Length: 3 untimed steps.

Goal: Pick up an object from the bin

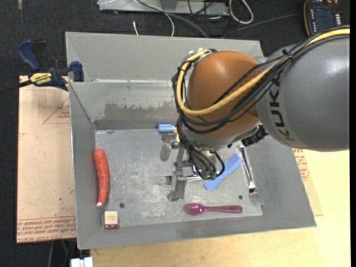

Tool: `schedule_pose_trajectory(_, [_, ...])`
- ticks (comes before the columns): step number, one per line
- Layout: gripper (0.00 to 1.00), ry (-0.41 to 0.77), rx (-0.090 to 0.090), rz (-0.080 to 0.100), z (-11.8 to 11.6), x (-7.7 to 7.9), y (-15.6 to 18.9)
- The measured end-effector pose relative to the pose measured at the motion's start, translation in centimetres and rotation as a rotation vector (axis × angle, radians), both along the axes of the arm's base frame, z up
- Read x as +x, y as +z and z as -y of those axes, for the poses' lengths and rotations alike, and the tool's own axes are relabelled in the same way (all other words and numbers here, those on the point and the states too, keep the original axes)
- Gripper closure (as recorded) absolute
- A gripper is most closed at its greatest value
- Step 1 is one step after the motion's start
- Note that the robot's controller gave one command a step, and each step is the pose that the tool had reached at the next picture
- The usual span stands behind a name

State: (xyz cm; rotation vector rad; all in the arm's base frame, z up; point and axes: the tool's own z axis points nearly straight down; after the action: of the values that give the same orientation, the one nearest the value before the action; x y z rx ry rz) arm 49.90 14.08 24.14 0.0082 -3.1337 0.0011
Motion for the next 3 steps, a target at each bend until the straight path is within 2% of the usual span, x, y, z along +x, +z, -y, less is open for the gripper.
schedule_pose_trajectory(1, [0.0,-0.006,0.002,0.008,0.1,0.2,0.5])
schedule_pose_trajectory(2, [0.0,-0.087,0.003,0.012,6.8,3.2,-12.3])
schedule_pose_trajectory(3, [0.0,0.14,0.007,0.021,8.6,4.4,-17.2])
